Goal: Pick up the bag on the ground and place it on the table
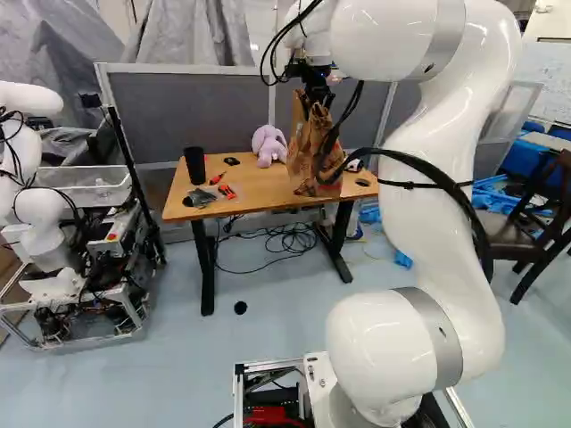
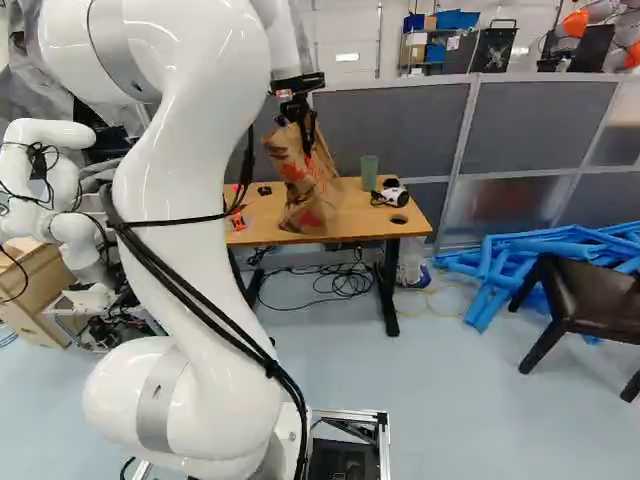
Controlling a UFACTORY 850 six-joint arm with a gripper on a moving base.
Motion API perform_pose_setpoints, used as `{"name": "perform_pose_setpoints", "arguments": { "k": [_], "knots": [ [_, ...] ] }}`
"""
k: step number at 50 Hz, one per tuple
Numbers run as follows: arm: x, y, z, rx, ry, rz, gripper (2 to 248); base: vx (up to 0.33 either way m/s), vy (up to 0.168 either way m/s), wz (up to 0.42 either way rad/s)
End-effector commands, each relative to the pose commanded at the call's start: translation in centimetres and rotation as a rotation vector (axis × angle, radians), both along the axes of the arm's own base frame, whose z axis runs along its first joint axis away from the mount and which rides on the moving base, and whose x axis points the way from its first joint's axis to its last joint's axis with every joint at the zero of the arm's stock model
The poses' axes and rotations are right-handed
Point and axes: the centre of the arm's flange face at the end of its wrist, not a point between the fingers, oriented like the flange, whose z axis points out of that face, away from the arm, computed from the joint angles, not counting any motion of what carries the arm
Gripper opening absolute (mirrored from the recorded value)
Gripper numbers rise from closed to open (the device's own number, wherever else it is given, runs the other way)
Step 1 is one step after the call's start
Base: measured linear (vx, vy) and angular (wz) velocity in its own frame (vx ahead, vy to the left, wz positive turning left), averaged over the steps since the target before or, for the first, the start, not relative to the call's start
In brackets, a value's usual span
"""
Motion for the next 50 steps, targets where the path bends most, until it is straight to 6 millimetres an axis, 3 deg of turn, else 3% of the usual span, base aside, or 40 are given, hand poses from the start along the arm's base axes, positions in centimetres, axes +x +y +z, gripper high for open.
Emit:
{"name": "perform_pose_setpoints", "arguments": {
  "k": [12,50],
  "knots": [
    [0.0,0.0,0.0,0.0,0.0,0.0,21,0.126,0.034,-0.031],
    [0.0,0.0,0.0,0.0,0.0,0.0,21,0.0,0.0,0.001]
  ]
}}
